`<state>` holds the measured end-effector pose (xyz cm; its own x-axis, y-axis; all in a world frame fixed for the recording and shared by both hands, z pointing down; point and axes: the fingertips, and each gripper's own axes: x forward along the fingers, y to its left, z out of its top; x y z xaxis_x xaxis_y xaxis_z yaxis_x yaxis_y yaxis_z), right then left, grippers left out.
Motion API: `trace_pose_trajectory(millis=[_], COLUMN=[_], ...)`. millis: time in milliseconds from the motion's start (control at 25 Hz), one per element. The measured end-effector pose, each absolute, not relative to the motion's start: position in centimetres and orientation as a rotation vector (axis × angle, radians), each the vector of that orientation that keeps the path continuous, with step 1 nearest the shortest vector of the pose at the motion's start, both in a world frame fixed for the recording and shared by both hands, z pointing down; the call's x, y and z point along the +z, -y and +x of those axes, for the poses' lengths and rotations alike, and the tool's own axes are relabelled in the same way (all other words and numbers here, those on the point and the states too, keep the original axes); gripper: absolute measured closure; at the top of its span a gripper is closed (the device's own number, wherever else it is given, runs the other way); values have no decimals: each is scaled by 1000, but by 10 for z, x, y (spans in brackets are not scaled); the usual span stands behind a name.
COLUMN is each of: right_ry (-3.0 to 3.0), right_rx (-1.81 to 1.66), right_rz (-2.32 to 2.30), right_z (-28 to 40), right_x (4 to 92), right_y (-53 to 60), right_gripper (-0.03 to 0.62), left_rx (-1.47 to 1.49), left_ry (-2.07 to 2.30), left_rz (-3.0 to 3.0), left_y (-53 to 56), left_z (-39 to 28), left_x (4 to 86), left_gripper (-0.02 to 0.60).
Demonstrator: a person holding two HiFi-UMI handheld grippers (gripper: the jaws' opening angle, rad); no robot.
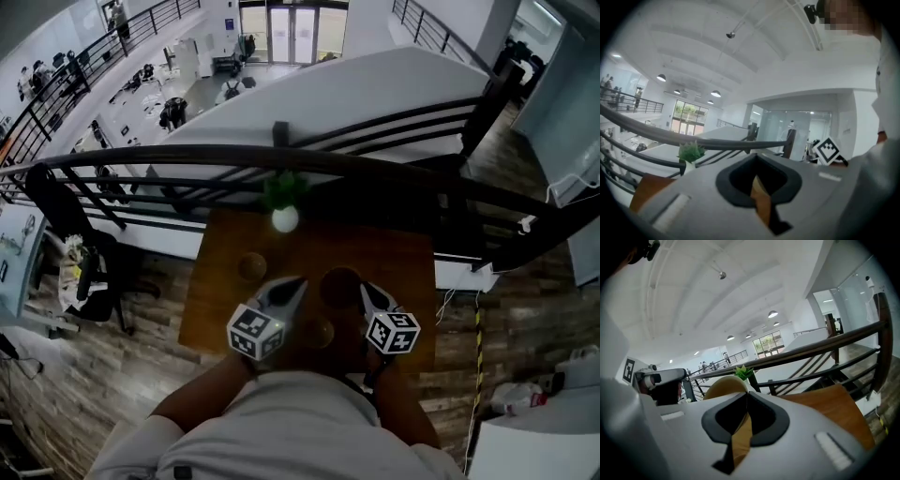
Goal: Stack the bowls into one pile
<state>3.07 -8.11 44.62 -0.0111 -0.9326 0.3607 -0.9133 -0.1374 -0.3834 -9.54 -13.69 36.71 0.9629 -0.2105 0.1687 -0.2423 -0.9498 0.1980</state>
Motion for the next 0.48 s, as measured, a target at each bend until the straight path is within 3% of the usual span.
trace_pose_trajectory(millis=[480], right_ry=[-1931], right_rx=[-967], right_rz=[-2263], right_z=[-1], right_x=[487], right_y=[59], right_gripper=[577], left_rx=[298], left_ry=[171], left_rz=[2806], left_y=[126], left_z=[-107], left_x=[424], left_gripper=[577])
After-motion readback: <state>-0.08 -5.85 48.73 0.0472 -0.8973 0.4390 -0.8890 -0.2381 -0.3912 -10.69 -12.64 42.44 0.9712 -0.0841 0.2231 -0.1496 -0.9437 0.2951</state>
